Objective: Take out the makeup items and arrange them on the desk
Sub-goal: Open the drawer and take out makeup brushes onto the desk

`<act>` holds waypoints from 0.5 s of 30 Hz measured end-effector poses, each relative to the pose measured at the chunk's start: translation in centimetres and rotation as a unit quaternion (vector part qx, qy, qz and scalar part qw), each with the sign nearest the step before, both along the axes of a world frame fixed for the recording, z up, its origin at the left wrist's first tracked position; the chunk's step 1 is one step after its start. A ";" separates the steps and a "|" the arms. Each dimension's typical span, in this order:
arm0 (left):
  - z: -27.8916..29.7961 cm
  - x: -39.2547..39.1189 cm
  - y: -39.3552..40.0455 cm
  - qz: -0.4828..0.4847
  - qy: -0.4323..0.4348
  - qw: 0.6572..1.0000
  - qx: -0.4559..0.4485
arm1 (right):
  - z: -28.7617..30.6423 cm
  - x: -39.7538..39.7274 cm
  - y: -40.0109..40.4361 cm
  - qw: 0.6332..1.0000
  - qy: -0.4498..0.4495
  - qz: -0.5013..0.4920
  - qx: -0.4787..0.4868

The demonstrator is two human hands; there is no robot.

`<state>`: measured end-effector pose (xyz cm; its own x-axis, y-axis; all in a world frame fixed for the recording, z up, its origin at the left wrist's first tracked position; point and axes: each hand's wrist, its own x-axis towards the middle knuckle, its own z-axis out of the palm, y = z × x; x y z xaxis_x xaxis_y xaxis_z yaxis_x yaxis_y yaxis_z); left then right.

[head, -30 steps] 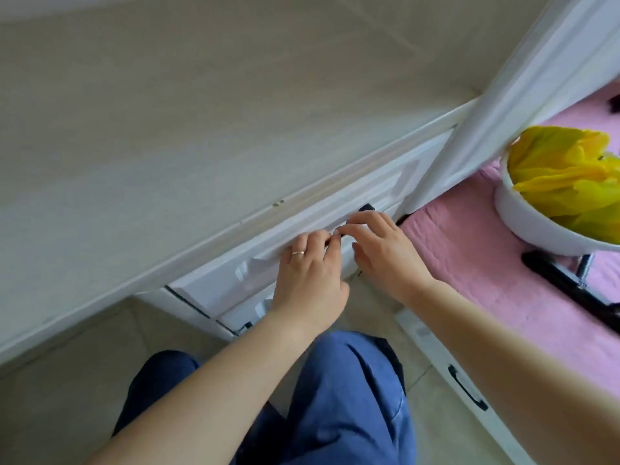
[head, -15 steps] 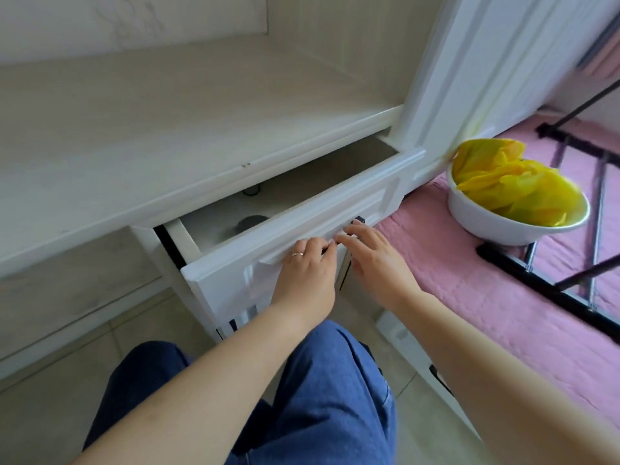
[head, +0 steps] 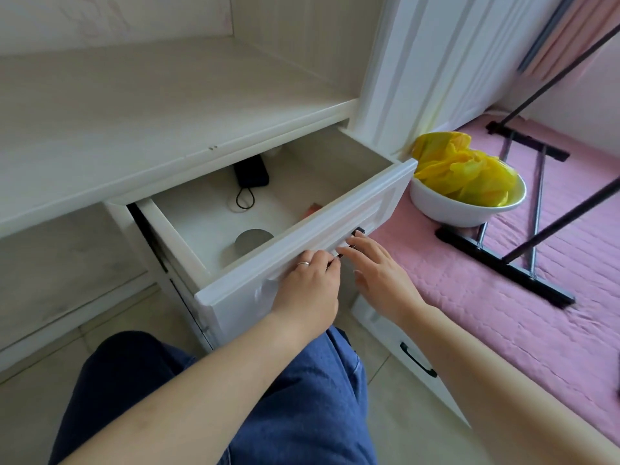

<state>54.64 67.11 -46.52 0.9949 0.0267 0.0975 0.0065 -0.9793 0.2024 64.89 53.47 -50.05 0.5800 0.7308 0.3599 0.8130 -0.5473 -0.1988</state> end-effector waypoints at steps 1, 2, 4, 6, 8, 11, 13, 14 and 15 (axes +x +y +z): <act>0.1 -0.2 -0.3 0.000 0.007 1.000 0.006 | 0.0 -0.2 -0.3 1.000 0.001 -0.001 -0.003; 0.2 -0.4 -0.7 0.000 0.011 1.000 0.013 | 0.1 -0.5 -0.7 1.000 0.002 -0.001 -0.006; 0.2 -0.7 -1.2 -0.001 0.020 1.000 0.024 | 0.1 -0.6 -1.3 1.000 0.009 -0.002 -0.012; 0.4 -1.0 -1.7 -0.011 0.033 0.999 0.022 | 0.2 -0.9 -1.9 1.000 0.015 -0.003 -0.023; 1.0 -1.4 -2.1 -0.020 0.054 0.998 0.020 | 0.3 -1.0 -2.5 0.999 0.022 -0.004 -0.034; 2.6 -2.1 -2.2 -0.038 0.068 0.997 -0.004 | 1.9 -1.3 -2.5 1.000 0.015 -0.007 -0.014; 3.9 -2.9 -1.6 -0.076 0.005 0.997 0.009 | 3.5 -1.7 -1.9 0.999 -0.022 0.001 0.048; 4.7 -3.3 -1.1 -0.099 -0.026 0.995 0.017 | 4.5 -1.9 -1.3 0.996 -0.040 0.005 0.076; 5.5 -3.7 -0.4 -0.120 -0.055 0.991 0.021 | 5.3 -2.1 -0.7 0.994 -0.053 0.010 0.093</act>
